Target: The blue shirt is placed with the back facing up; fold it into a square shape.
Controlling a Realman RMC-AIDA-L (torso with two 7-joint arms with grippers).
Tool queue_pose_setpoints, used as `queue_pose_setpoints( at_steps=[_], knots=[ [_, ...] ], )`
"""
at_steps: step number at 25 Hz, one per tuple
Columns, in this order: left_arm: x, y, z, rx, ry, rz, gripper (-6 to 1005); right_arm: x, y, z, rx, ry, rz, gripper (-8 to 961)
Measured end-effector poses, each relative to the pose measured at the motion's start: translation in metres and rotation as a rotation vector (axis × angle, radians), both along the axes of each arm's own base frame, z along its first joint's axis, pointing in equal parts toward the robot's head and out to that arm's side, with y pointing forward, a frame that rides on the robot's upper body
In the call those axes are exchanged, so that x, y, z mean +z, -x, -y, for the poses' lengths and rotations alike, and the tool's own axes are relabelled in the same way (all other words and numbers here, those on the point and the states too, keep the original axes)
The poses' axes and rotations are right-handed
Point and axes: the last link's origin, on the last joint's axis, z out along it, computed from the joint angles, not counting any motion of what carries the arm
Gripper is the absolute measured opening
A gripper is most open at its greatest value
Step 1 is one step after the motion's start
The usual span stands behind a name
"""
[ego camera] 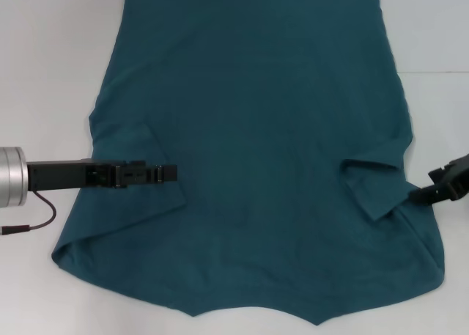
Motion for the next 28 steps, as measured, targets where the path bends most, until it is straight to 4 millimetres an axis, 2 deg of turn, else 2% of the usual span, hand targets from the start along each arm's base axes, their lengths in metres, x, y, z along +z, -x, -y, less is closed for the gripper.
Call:
queue_pose_setpoints(
  at_steps=[21,28],
  knots=[
    [-0.001,-0.001,-0.001,0.001,0.001,0.004,966,-0.025,-0.006,-0.005,0.007,-0.045,0.115,654],
    [-0.001,-0.001,-0.001,0.000,0.000,0.004,966,-0.017,-0.004,-0.004,-0.006,-0.027,0.111,639]
  ],
)
